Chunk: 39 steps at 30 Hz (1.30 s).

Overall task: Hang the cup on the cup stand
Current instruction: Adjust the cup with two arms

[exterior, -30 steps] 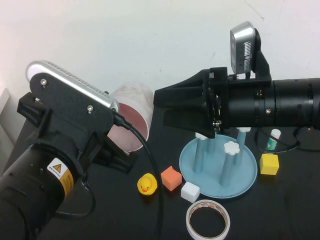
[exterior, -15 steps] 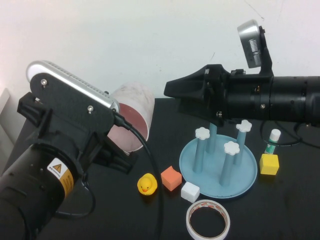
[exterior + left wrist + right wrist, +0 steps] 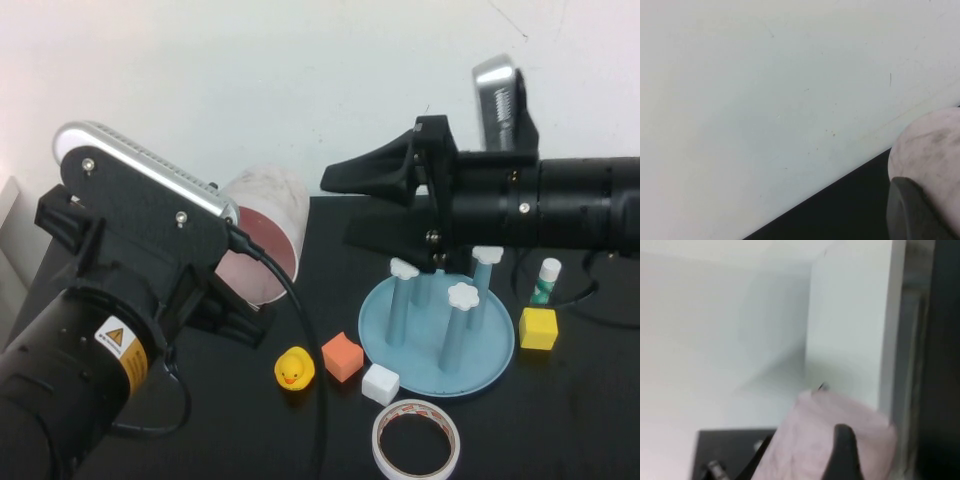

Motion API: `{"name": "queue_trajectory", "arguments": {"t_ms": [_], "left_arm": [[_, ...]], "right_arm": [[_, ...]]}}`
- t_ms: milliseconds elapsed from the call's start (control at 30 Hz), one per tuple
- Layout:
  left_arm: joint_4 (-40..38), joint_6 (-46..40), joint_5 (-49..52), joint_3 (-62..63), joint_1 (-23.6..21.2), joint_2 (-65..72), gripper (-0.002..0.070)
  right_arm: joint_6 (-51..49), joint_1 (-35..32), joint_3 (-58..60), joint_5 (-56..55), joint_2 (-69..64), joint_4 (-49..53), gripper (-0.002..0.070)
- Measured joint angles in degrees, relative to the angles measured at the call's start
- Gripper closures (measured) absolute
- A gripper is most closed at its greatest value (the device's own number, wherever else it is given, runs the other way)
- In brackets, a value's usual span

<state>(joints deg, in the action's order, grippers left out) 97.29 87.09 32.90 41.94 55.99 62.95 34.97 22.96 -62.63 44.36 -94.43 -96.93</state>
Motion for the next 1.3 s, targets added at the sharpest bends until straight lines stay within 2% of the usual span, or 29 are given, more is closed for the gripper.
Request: {"name": "queue_trajectory", "arguments": {"t_ms": [233,600,767,933,1100,1300], "left_arm": [[0.00,-0.15,0.11,0.00,0.00,0.00,0.0669],[-0.13,-2.68,0.38,0.00,0.00,0.00,0.0669],[-0.13,-2.89,0.38,0.00,0.00,0.00,0.0669],[-0.95,-2.89,0.38,0.00,0.00,0.00,0.0669],[-6.88,-2.89,0.51,0.00,0.00,0.00,0.0669],[-12.89,-2.75,0.51,0.00,0.00,-1.17,0.0669]], "right_arm": [[-7.41,0.00,-2.66,9.94,-4.56,0.00,0.0188],[-10.67,-0.10,-7.08,12.47,-6.37,0.10,0.0360],[4.38,-0.10,-7.19,12.47,-6.37,0.10,0.0377],[10.47,-0.10,-7.19,12.47,-6.37,0.79,0.0378],[24.88,-1.37,-7.19,15.05,-6.37,1.84,0.0381],[38.96,-7.33,-7.19,20.20,-6.37,2.32,0.0402]]}}
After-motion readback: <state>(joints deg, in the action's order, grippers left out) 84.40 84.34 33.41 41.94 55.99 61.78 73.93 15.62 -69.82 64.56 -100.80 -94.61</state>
